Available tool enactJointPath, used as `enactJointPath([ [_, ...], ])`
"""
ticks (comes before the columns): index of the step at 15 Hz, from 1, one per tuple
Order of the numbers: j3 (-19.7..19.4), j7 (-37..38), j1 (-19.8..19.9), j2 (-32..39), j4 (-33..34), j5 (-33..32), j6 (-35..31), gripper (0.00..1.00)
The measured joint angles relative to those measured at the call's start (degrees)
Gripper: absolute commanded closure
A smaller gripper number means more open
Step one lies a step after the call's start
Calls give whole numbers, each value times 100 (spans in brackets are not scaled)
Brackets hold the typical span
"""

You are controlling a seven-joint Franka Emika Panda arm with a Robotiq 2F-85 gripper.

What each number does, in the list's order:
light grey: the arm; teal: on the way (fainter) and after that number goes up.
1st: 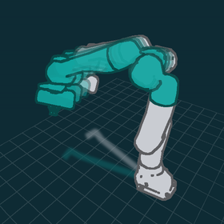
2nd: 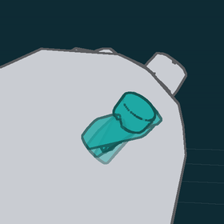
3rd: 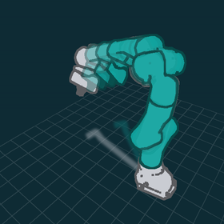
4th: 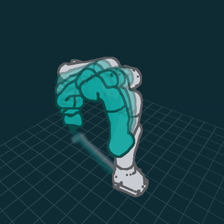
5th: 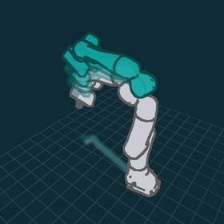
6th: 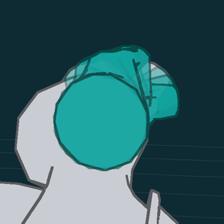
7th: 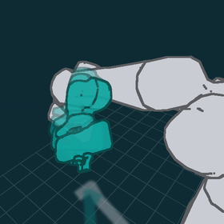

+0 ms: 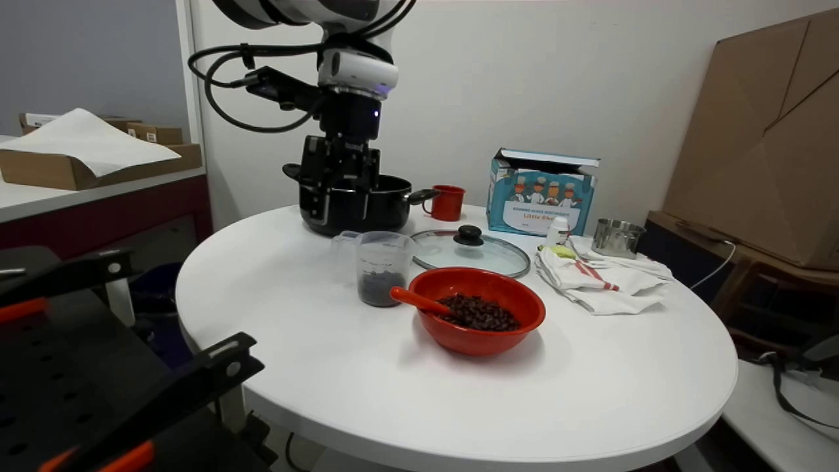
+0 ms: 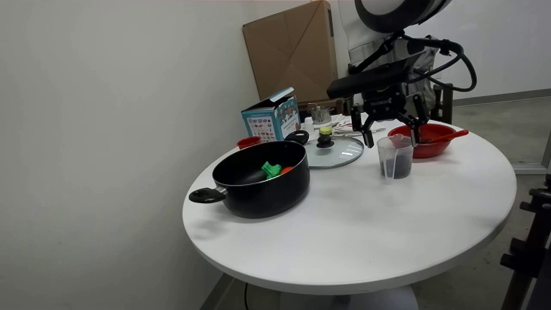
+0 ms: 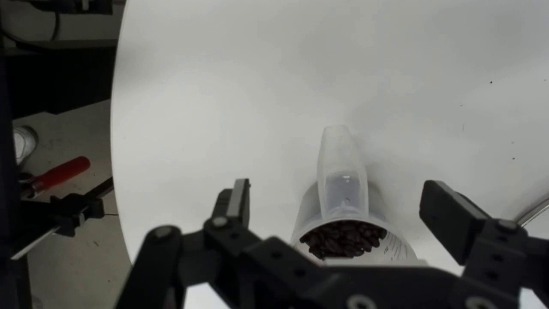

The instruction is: Pour some contents from the clear jar into the orange bowl

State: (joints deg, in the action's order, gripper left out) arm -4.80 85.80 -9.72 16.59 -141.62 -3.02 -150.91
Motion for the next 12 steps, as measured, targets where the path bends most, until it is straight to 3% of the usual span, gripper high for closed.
enactJointPath([
  [7, -117, -4, -36, 195, 169, -824, 22, 0],
  [12, -196, -4, -94, 477, 286, -1022, -80, 0],
])
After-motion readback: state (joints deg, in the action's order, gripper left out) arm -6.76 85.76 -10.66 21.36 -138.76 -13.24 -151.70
